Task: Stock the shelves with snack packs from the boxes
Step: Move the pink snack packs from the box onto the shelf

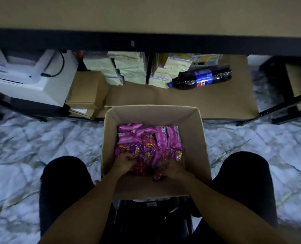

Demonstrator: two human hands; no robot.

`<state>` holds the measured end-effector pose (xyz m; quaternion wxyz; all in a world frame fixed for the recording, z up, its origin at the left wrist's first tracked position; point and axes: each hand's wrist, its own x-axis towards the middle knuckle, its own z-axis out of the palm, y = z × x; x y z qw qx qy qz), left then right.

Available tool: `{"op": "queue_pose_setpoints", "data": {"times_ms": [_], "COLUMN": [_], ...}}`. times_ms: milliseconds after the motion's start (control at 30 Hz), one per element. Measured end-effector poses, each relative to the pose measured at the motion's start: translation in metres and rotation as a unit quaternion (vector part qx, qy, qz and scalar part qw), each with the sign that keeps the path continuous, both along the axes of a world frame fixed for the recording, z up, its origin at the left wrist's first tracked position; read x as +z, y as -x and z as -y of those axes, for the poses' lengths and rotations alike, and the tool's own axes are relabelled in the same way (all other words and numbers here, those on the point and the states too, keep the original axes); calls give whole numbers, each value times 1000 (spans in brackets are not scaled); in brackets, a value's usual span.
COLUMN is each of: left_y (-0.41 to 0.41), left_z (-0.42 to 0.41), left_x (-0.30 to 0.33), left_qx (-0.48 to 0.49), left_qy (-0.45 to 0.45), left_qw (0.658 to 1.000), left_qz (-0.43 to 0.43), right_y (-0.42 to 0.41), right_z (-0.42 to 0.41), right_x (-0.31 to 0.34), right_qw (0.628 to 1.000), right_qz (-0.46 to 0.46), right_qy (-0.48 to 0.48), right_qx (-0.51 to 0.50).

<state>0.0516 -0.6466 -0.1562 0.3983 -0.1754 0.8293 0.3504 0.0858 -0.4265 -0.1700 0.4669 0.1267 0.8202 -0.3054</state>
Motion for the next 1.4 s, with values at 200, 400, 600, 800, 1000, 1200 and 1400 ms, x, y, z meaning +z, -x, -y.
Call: {"op": "queue_pose_setpoints", "data": {"times_ms": [200, 400, 600, 800, 1000, 1200, 1400], "left_y": [-6, -1, -16, -35, -42, -32, -30], "left_z": [5, 8, 16, 23, 11, 6, 1], "left_x": [-81, -104, -114, -151, -188, -204, -213], "left_qx": [-20, 7, 62, 108, 151, 158, 207], "left_qy": [14, 10, 11, 16, -31, -2, -50], "left_qw": [1000, 1000, 998, 994, 988, 987, 977], "left_qz": [13, -9, 2, 6, 6, 0, 27], "right_y": [-9, -13, -8, -20, -13, 2, 11], "right_z": [19, 15, 23, 29, 14, 16, -1], "right_x": [-85, -96, -93, -115, -147, -134, -149], "right_qw": [988, 995, 999, 1000, 1000, 986, 987], "right_qz": [56, 25, 3, -21, 12, 107, 156], "right_qy": [-34, -30, -17, 20, 8, 106, -20], "right_qx": [141, 94, 43, 1, -24, -69, 26]}}
